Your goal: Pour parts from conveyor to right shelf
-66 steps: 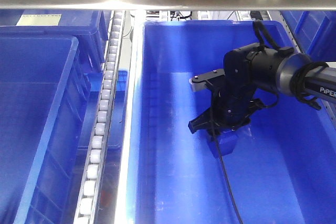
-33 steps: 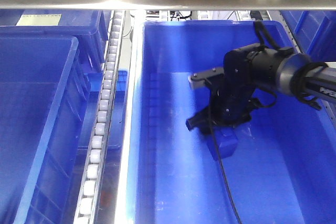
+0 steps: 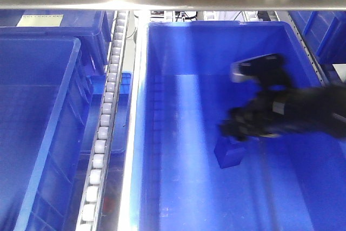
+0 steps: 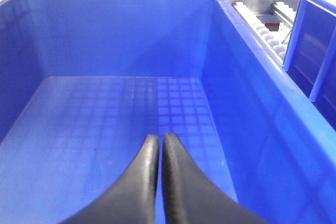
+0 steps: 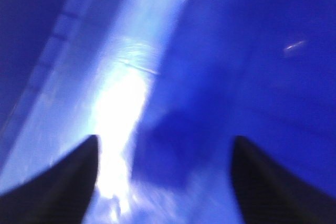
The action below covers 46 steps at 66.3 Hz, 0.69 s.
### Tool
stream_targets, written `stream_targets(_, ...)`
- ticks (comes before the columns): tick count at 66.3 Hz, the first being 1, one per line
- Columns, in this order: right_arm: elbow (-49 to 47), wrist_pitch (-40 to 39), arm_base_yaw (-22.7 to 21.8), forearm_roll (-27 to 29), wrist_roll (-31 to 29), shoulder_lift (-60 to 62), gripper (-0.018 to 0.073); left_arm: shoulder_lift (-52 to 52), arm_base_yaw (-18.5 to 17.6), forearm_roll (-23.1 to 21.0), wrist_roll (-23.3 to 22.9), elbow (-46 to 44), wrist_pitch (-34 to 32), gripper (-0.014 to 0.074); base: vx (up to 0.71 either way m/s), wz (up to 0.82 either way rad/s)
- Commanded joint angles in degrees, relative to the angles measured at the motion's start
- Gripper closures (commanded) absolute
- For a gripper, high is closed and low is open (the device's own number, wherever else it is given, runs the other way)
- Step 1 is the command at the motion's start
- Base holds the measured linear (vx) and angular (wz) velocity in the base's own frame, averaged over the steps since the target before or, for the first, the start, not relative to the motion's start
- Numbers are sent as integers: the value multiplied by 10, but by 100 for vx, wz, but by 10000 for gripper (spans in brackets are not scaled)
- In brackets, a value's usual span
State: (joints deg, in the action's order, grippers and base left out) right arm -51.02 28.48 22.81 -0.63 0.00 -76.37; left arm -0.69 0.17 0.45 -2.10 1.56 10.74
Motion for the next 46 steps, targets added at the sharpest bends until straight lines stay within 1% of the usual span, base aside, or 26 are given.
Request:
stream_targets(1, 17, -35, -2, -32, 0, 96, 191, -6, -3, -5, -5, -11, -34, 603, 0, 0)
stream_targets(4, 33, -37, -2, -44, 0, 132, 244, -6, -3, -5, -5, -11, -34, 603, 0, 0)
stream_targets(9, 56, -44, -2, -62, 0, 198, 369, -6, -3, -5, -5, -11, -34, 603, 0, 0)
stream_targets(16, 89, -54, -14, -73, 0, 288, 569, -6, -3, -5, -5, -11, -34, 603, 0, 0)
stream_targets(22, 118, -59, -42, -80, 0, 361, 570, -6, -3, -5, -5, -11, -34, 603, 0, 0)
stream_targets(31, 163, -68, -104, -93, 0, 475, 568, -6, -3, -5, -5, -11, -34, 603, 0, 0)
stream_targets(37, 201, -81, -145, -93, -21, 548, 568, -6, -3, -5, -5, -11, -34, 603, 0, 0)
stream_targets(41, 226, -92, -162, -88, -31, 591, 568, -6, -3, -5, -5, -11, -34, 603, 0, 0)
stream_targets(46, 257, -116, -172, -84, -33, 637, 568, -6, -3, -5, -5, -11, -34, 603, 0, 0)
